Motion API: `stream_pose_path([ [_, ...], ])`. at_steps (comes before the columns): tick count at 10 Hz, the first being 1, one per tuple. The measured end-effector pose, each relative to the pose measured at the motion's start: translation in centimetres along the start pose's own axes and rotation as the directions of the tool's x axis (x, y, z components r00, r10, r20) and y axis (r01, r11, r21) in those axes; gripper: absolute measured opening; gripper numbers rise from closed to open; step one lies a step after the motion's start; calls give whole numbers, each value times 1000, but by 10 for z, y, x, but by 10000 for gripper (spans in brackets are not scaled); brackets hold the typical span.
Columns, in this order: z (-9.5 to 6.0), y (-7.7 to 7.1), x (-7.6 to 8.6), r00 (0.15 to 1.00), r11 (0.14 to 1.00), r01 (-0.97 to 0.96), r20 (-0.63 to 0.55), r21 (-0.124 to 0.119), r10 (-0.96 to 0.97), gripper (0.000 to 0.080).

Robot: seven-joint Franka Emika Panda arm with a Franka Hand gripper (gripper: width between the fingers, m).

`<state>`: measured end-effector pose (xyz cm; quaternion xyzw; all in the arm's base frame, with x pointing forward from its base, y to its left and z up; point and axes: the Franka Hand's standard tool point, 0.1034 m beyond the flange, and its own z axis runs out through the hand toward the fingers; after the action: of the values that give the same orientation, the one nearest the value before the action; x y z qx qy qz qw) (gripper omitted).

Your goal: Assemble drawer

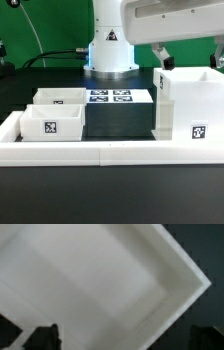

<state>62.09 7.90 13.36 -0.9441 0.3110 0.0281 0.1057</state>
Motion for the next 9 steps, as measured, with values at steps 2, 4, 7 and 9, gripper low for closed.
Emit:
stream_pose_path([
  [2,-5,8,6,967,967,254,-6,-24,-255,649],
  [4,-11,25,16,897,897,440,-23,-38,-441,649],
  [7,-10,34,20,909,909,415,-32,-34,-416,649],
  [9,-9,35,20,909,910,414,-31,-34,-415,649],
])
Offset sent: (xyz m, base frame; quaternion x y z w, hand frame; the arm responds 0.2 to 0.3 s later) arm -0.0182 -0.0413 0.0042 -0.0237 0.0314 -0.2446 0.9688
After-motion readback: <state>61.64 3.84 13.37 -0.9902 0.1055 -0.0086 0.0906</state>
